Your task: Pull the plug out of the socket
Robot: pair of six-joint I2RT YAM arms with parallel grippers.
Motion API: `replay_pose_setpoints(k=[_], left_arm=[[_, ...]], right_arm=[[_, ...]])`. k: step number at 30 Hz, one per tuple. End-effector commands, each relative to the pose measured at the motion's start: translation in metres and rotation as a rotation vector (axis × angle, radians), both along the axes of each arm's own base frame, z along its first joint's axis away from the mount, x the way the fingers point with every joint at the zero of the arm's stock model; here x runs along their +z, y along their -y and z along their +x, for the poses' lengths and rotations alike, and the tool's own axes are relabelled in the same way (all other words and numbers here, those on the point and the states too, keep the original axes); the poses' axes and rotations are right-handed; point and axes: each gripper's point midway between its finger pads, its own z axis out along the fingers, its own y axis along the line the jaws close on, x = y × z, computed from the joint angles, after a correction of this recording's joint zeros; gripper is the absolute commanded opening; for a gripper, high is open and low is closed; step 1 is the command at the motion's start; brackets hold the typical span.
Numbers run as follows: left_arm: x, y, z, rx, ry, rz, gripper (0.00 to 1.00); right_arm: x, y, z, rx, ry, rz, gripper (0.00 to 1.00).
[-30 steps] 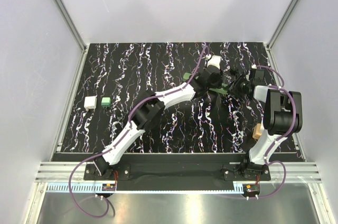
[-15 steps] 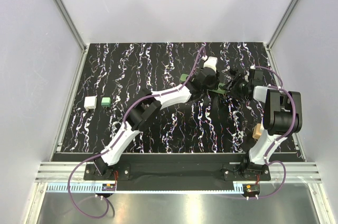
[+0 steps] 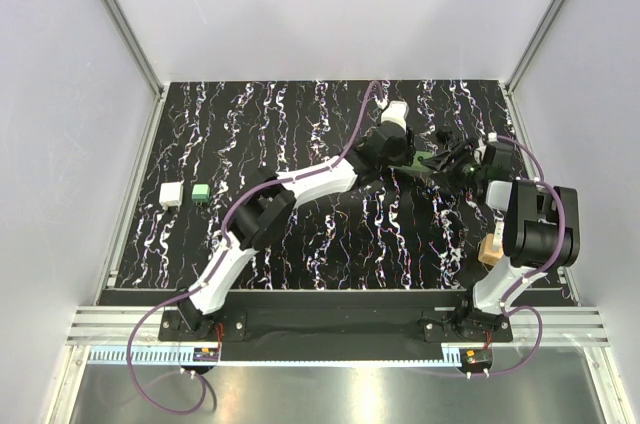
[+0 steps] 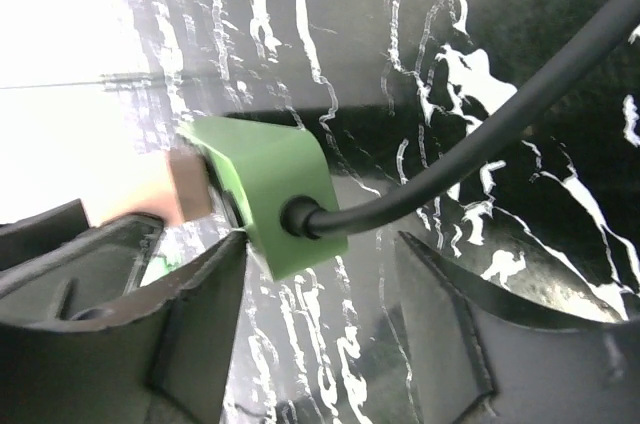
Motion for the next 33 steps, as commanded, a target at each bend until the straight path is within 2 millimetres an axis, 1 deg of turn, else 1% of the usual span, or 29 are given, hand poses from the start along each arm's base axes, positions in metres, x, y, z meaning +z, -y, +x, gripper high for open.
replay_pose_setpoints(k=[1,2,4,8,11,15,22,25,26,28,29,32,33], left_arm=[[0.102,-0.002,0.008,0.010,0.120,-0.201,0.00],[0.101,-0.002,0.007,0.007,0.116,-0.203,0.00],[0.105,0.000,0.005,-0.004,0.114,-0.216,0.00],[0.099,0.000,0.004,-0.006,0.102,-0.212,0.00],[0.102,0.001,0.002,-0.011,0.100,-0.227,0.00],[0.107,0.003,0.000,-0.023,0.096,-0.249,0.00],[0.113,0.005,-0.004,-0.035,0.092,-0.285,0.00],[0.110,0.007,-0.005,-0.041,0.080,-0.291,0.00],[0.107,0.008,-0.005,-0.042,0.073,-0.291,0.00],[0.105,0.011,-0.007,-0.051,0.063,-0.305,0.00],[0.102,0.012,-0.008,-0.055,0.056,-0.306,0.00],[0.103,0.017,-0.009,-0.066,0.056,-0.322,0.00],[0.106,0.019,-0.010,-0.072,0.068,-0.322,0.00]], right_arm=[[0.028,-0.001,0.009,0.010,0.132,0.092,0.65],[0.027,-0.002,0.007,0.012,0.129,0.108,0.63],[0.030,-0.002,0.008,0.022,0.155,0.116,0.62],[0.034,-0.005,0.008,0.043,0.186,0.127,0.61],[0.036,-0.007,0.008,0.051,0.208,0.135,0.59],[0.034,-0.008,0.008,0.055,0.207,0.154,0.57],[0.030,-0.009,0.009,0.060,0.200,0.162,0.57],[0.028,-0.009,0.009,0.060,0.202,0.169,0.55],[0.028,-0.009,0.010,0.060,0.205,0.169,0.54],[0.025,-0.009,0.011,0.058,0.201,0.172,0.51],[0.022,-0.009,0.011,0.059,0.195,0.175,0.42],[0.018,-0.006,0.010,0.044,0.175,0.148,0.17],[0.015,-0.001,0.012,0.020,0.164,0.118,0.04]])
